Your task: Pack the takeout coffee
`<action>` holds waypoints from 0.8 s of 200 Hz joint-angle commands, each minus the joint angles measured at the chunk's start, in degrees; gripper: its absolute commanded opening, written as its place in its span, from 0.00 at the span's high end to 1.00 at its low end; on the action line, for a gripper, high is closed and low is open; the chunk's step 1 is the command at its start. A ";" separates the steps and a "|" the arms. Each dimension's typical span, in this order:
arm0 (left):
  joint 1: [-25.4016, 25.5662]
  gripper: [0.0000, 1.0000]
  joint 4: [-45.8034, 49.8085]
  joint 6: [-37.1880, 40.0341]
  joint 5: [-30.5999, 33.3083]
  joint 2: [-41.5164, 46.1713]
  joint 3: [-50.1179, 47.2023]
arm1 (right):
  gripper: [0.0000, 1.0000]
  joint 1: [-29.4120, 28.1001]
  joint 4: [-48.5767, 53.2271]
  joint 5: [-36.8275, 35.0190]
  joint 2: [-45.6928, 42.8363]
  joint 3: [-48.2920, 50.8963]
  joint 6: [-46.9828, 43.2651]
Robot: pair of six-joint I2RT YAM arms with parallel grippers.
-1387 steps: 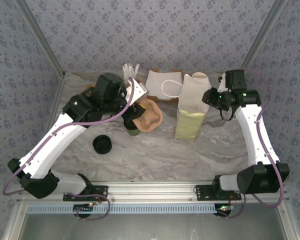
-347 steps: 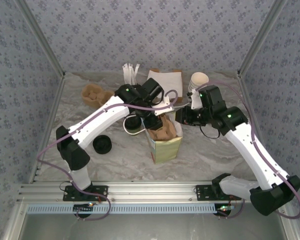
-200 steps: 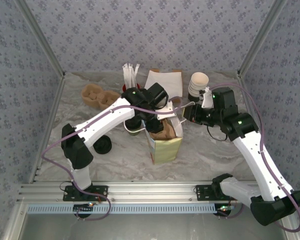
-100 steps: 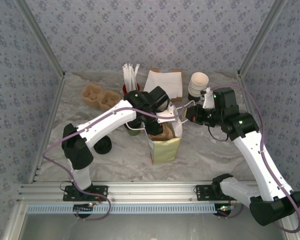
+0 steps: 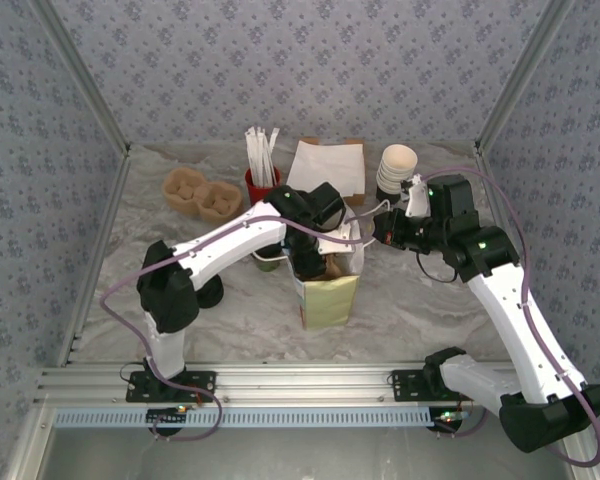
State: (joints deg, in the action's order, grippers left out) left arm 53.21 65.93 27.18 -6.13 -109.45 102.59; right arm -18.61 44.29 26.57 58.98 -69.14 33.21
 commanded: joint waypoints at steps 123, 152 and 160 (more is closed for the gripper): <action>0.87 0.70 -1.62 2.86 -0.46 -4.67 -2.01 | 0.91 0.10 -1.22 1.29 -2.09 -0.38 -0.18; 0.86 0.69 -2.39 2.84 -0.79 -5.30 -2.83 | 0.91 0.07 -1.18 1.29 -2.16 -0.49 -0.34; 0.84 0.68 -2.47 2.79 -0.83 -5.42 -3.05 | 0.91 0.07 -1.09 1.29 -2.20 -0.47 -0.34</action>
State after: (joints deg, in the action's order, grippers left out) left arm 53.69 63.11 29.15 -6.20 -112.62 100.84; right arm -18.50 44.34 26.55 58.13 -69.14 33.23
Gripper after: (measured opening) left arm 0.314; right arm 0.093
